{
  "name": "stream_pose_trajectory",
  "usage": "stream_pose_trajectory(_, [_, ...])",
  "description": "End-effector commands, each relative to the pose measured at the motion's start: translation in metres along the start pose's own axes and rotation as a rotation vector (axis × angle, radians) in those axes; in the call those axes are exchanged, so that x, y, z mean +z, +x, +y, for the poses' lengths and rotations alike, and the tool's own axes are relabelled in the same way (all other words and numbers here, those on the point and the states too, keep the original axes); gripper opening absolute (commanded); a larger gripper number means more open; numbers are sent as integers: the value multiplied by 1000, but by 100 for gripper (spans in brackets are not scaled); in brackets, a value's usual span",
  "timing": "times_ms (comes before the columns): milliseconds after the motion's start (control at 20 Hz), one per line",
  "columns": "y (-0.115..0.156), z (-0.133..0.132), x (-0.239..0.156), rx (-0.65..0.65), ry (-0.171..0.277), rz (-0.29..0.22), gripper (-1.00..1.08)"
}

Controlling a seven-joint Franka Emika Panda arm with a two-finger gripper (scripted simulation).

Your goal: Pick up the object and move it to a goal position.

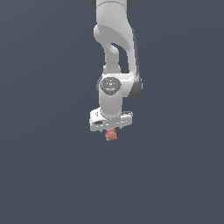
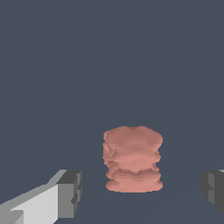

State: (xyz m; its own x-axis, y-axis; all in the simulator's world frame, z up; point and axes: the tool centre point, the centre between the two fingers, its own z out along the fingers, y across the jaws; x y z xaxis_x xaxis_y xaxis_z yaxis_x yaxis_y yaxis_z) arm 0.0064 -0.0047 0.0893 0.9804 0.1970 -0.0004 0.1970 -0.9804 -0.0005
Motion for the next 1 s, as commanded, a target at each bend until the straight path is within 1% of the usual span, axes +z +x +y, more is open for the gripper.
stream_pose_trajectory(0, [0, 0, 7, -1, 0, -1, 100])
stream_pose_trajectory(350, [-1, 0, 41, -3, 0, 0, 100])
stream_pose_trajectory(600, [0, 1, 48, -4, 0, 0, 100])
stream_pose_trajectory(650, [0, 1, 48, -4, 0, 0, -100])
stream_pose_trajectory(950, [0, 1, 48, -4, 0, 0, -100])
